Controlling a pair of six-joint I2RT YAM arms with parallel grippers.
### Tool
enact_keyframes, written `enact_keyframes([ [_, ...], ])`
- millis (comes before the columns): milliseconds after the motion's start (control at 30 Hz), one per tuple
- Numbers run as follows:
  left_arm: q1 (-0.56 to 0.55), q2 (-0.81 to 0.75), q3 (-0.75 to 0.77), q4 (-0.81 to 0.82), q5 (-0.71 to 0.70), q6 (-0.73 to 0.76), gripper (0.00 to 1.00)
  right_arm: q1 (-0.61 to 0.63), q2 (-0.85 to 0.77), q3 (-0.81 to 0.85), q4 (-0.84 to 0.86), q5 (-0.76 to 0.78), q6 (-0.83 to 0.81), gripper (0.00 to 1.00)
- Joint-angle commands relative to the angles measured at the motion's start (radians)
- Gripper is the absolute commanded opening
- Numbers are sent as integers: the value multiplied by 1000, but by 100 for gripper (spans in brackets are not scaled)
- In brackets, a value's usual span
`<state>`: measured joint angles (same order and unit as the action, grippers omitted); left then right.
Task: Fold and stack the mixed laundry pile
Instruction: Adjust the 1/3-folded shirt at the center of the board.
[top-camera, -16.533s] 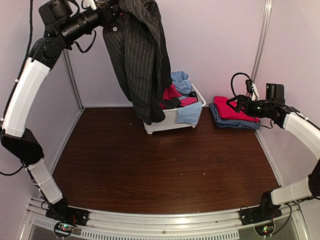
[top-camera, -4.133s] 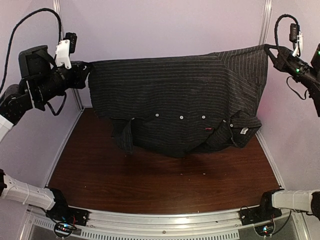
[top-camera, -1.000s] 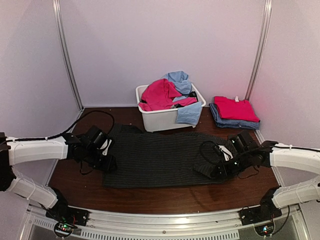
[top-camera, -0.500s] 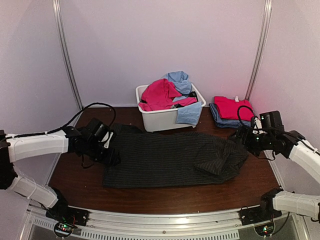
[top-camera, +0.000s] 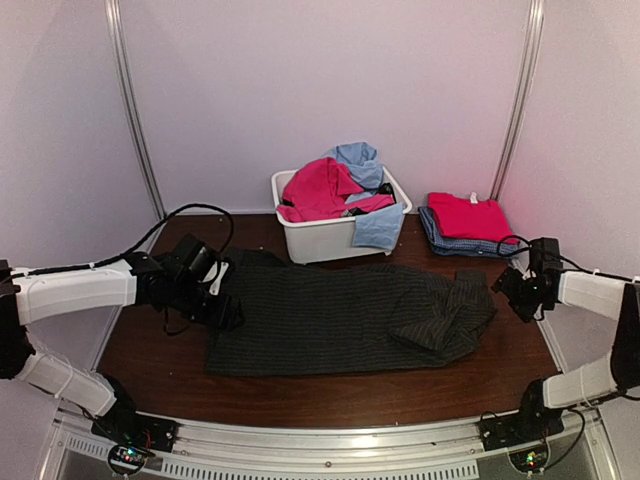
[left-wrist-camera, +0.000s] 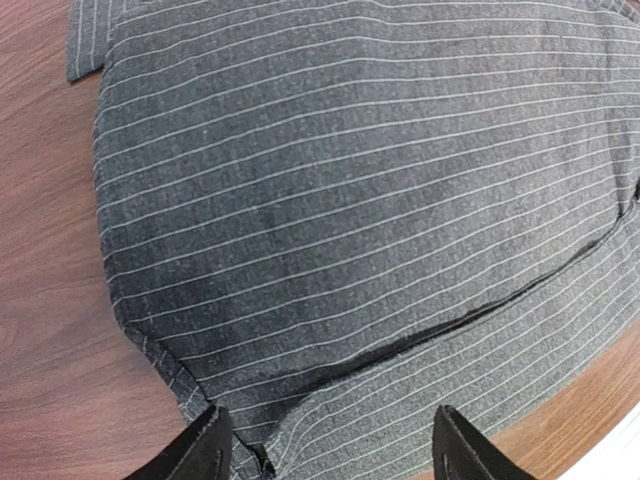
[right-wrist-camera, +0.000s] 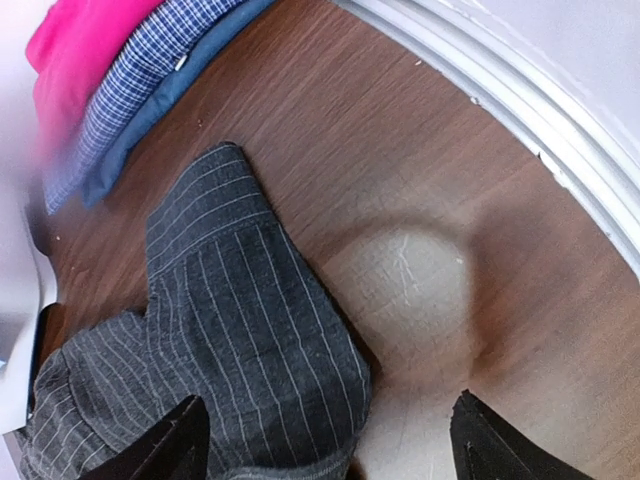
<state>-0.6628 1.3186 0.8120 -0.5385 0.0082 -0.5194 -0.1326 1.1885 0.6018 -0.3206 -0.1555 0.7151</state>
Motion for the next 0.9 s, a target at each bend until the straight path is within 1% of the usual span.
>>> enact_keyframes([
  [0, 5, -7, 27, 47, 34, 30, 70, -28, 158, 39, 216, -59, -72, 82],
  [200, 5, -4, 26, 52, 34, 36, 70, -50, 390, 147, 309, -171, -129, 78],
  [233, 5, -5, 23, 53, 33, 36, 70, -50, 418, 164, 312, -179, -133, 76],
  [300, 5, -7, 18, 60, 32, 35, 70, -51, 464, 193, 317, -179, -145, 70],
  [333, 5, -6, 15, 63, 30, 35, 70, -53, 484, 208, 318, -180, -151, 65],
  [400, 5, 1, 16, 65, 27, 37, 70, -57, 519, 234, 315, -201, -160, 52],
  [467, 5, 8, 21, 63, 27, 41, 71, -60, 531, 251, 316, -235, -164, 38],
  [600, 8, 14, 28, 66, 30, 45, 71, -61, 504, 268, 318, -307, -171, 1],
  [800, 12, 10, 35, 64, 26, 50, 71, -60, 382, 266, 308, -333, -186, 0],
  [867, 14, 12, 38, 62, 27, 52, 71, -61, 354, 274, 278, -314, -194, 0],
])
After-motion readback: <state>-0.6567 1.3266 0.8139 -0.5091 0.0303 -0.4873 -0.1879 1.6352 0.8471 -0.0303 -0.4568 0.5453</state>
